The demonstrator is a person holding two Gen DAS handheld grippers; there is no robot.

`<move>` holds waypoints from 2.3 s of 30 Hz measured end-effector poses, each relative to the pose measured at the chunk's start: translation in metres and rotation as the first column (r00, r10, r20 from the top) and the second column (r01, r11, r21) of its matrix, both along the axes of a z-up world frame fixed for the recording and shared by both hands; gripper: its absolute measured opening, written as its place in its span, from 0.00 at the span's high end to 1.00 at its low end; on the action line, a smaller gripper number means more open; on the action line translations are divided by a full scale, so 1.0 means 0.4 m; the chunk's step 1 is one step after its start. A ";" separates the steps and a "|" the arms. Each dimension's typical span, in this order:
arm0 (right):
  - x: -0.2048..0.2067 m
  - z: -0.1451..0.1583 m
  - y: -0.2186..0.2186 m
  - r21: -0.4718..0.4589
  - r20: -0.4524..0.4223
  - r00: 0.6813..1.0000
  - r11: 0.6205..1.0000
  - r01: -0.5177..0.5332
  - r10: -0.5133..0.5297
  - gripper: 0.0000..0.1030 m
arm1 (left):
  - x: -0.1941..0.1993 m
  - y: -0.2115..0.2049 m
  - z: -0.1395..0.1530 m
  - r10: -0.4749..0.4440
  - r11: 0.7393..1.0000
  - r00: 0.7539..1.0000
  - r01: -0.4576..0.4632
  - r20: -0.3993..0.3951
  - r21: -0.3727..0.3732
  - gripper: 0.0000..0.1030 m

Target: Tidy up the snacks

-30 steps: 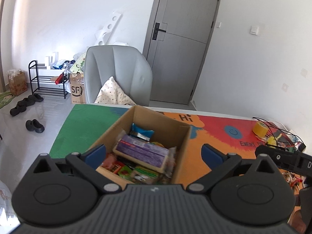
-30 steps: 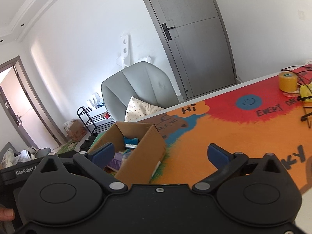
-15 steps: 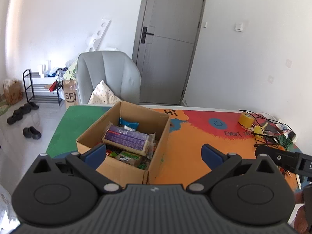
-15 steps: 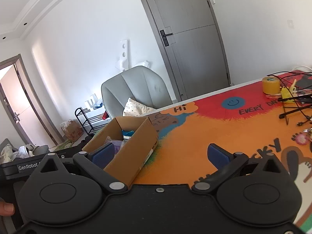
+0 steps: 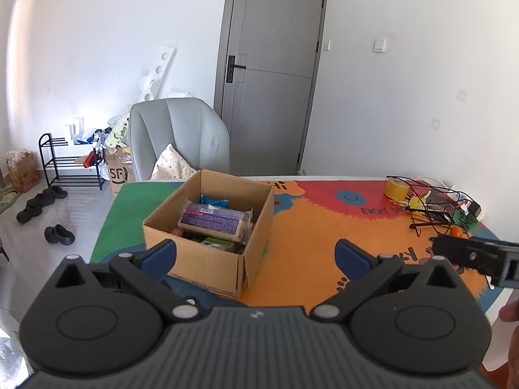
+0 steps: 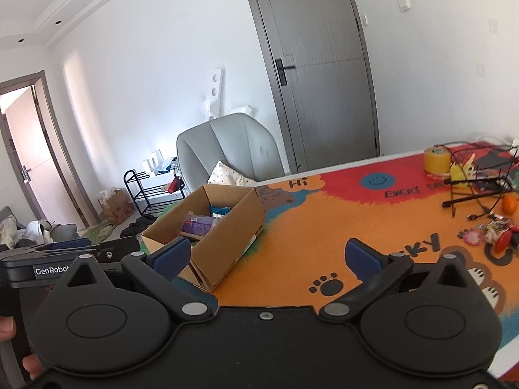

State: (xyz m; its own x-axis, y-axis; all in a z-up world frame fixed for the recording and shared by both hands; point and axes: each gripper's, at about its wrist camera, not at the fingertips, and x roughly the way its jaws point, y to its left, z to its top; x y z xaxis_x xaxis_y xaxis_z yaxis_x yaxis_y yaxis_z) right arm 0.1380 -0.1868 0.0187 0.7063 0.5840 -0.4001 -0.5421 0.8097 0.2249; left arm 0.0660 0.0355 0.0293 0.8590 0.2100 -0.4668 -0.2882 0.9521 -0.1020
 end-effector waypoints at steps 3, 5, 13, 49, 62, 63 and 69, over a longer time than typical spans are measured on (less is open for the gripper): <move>-0.023 0.013 -0.009 -0.021 0.016 1.000 1.000 0.004 -0.004 0.00 | -0.033 -0.006 0.015 -0.001 1.000 1.000 0.000 0.015 0.025 0.00; -0.036 0.021 -0.016 -0.033 0.027 1.000 0.999 0.003 -0.002 0.00 | -0.053 -0.015 0.027 -0.004 0.999 1.000 0.003 0.025 0.048 0.00; -0.085 0.032 -0.034 -0.073 0.042 0.999 0.997 -0.006 0.009 0.00 | -0.111 -0.033 0.053 -0.040 0.994 0.998 0.036 0.046 0.101 0.00; -0.130 -0.003 -0.094 -0.092 0.008 1.000 0.996 -0.001 0.001 0.00 | -0.174 0.002 -0.001 -0.076 0.988 0.997 0.077 -0.011 0.135 0.00; -0.134 -0.002 -0.094 -0.093 0.010 1.000 0.996 -0.003 0.004 0.00 | -0.168 0.000 -0.005 -0.087 0.987 0.996 0.089 -0.017 0.134 0.00; -0.134 -0.002 -0.094 -0.092 0.011 1.000 0.996 -0.004 0.005 0.00 | -0.169 0.000 -0.005 -0.086 0.987 0.996 0.088 -0.017 0.132 0.00; -0.135 -0.002 -0.092 -0.093 0.010 1.000 0.996 -0.006 0.007 0.00 | -0.167 0.003 -0.006 -0.085 0.988 0.996 0.086 -0.018 0.124 0.00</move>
State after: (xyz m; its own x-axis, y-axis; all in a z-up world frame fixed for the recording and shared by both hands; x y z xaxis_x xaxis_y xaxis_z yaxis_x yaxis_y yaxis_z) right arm 0.0840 -0.2236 0.0179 0.7069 0.5492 -0.4458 -0.5494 0.8232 0.1429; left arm -0.0008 0.0367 0.0269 0.8706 0.1935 -0.4523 -0.2057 0.9783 0.0224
